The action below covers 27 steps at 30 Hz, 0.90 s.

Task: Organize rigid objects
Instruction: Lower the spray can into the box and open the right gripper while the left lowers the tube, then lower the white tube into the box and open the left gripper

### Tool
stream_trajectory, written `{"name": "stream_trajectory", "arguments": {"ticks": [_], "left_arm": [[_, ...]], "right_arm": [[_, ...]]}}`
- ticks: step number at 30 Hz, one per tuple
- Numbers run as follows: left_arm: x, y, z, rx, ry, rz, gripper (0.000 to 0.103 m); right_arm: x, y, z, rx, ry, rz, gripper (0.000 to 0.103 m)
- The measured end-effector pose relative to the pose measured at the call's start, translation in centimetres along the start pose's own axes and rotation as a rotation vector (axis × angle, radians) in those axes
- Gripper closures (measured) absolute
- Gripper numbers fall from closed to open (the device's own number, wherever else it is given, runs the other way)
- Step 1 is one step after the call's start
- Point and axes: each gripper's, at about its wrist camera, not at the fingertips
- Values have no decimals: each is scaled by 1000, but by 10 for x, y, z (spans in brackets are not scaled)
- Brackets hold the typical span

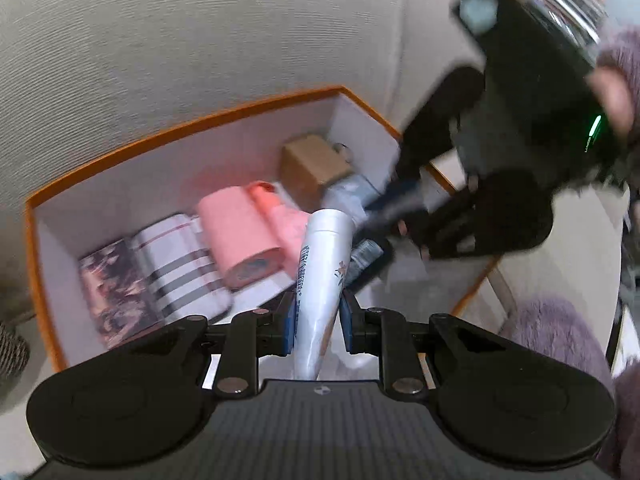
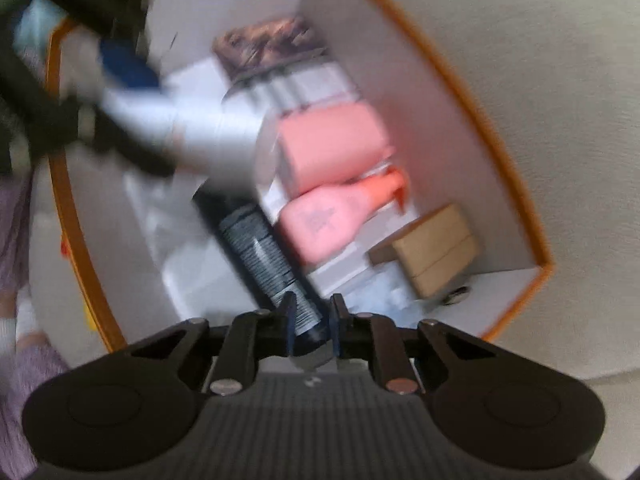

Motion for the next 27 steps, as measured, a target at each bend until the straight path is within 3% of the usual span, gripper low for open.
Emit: {"name": "stream_trajectory", "arguments": {"ticks": [5, 10, 14, 20, 22, 27], "left_arm": [[23, -13, 27, -77, 24, 118, 78], [37, -29, 57, -177, 102, 180, 78], [37, -35, 79, -278, 189, 177, 77], [35, -41, 97, -341, 228, 132, 74], [35, -40, 98, -336, 204, 125, 66], [28, -36, 83, -273, 117, 117, 65]], "right_arm": [[7, 12, -32, 87, 110, 38, 85], [16, 20, -43, 134, 128, 73, 85], [16, 23, -37, 131, 125, 69, 85], [12, 24, -20, 133, 104, 70, 85], [10, 24, -18, 133, 95, 74, 85], [5, 25, -15, 137, 80, 72, 85]]}}
Point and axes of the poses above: each gripper's, at about its wrist camera, not at the fingertips, and z roughly the way its jaws point, x to its right, y to its underside, and after that the axes turned 2 degrees about -y, right-handed
